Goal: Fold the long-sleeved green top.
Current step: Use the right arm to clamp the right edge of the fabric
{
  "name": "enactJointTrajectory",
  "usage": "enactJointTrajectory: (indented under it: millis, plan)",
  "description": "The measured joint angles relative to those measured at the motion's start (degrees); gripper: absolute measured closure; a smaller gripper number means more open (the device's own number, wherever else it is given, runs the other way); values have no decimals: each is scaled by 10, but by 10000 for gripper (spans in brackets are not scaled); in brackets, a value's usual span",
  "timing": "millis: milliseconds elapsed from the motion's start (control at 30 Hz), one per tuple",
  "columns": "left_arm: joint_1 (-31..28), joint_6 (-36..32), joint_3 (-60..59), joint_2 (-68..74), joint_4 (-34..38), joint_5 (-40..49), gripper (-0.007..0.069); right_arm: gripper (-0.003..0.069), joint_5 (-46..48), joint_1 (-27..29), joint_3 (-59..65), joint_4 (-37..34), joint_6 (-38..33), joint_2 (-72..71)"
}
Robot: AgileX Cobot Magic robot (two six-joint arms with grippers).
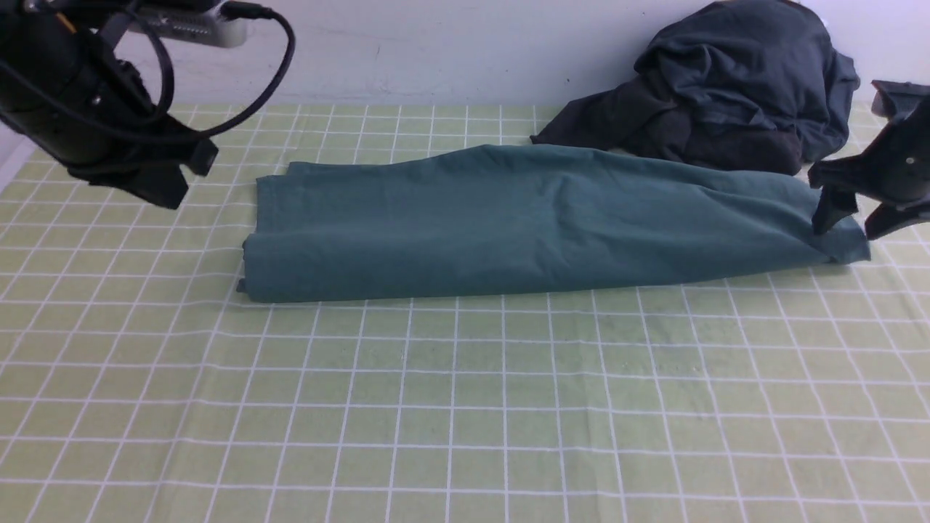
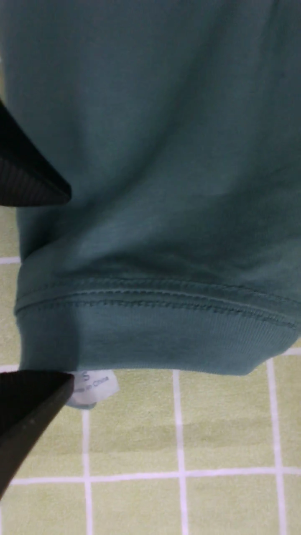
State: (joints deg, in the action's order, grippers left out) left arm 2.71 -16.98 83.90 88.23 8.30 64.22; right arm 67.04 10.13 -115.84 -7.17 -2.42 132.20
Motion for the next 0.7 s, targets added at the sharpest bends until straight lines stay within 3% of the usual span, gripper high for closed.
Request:
enactJointTrajectory:
  millis: [167,333,533,600,700]
  plan:
    - [0,1,-58,-60,0,-2,627,104,-9,2,0,30,47,32]
    - [0,1,-134,-148,-10,0,627,174,-9,3,0,41,75,40]
    - [0,28,-241,-242,-42,-32,627,414,-15,3,0,36,48,40]
    - [0,57,-293,-282,-68,-52,627,573,-15,3,0,38,31,32]
    - [0,93,-346,-323,-95,-60,627,609,-17,3,1,58,19,10]
